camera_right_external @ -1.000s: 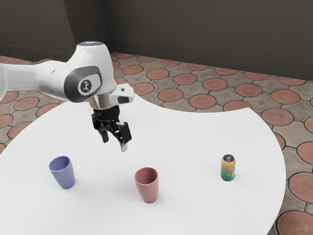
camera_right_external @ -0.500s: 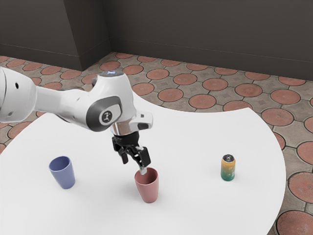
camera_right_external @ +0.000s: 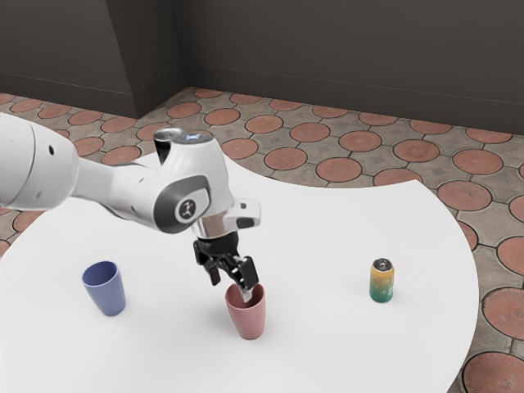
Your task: Place the right cup onto the left cup
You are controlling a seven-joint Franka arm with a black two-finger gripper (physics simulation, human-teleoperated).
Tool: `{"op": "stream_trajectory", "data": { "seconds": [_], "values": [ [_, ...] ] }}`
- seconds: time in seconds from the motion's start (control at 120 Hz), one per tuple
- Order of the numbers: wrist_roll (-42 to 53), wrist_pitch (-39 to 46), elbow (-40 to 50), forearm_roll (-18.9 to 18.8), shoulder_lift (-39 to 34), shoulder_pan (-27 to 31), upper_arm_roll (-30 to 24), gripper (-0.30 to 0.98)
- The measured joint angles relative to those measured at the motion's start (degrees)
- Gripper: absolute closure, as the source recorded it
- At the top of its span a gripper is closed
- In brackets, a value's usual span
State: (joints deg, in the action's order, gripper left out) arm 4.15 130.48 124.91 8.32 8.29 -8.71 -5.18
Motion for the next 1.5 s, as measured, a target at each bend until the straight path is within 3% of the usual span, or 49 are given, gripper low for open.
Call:
{"op": "stream_trajectory", "data": {
  "seconds": [0.267,0.483,0.675,0.9,1.208,1.5],
  "values": [
    [-0.23,1.99,-0.25,0.14,2.86,0.02,0.00,0.02],
    [-0.31,2.73,-0.40,-0.21,2.80,-0.05,-0.84,0.51],
    [-0.34,2.92,-0.61,-0.48,2.76,-0.26,-1.39,0.70],
    [-0.52,2.63,-0.26,-0.69,0.22,-0.25,-1.41,0.76],
    [-1.03,-1.65,4.07,-1.08,-12.24,-0.27,-0.80,0.78],
    [-1.13,-9.08,6.54,-3.07,-23.69,6.21,1.01,0.78]
  ]
}}
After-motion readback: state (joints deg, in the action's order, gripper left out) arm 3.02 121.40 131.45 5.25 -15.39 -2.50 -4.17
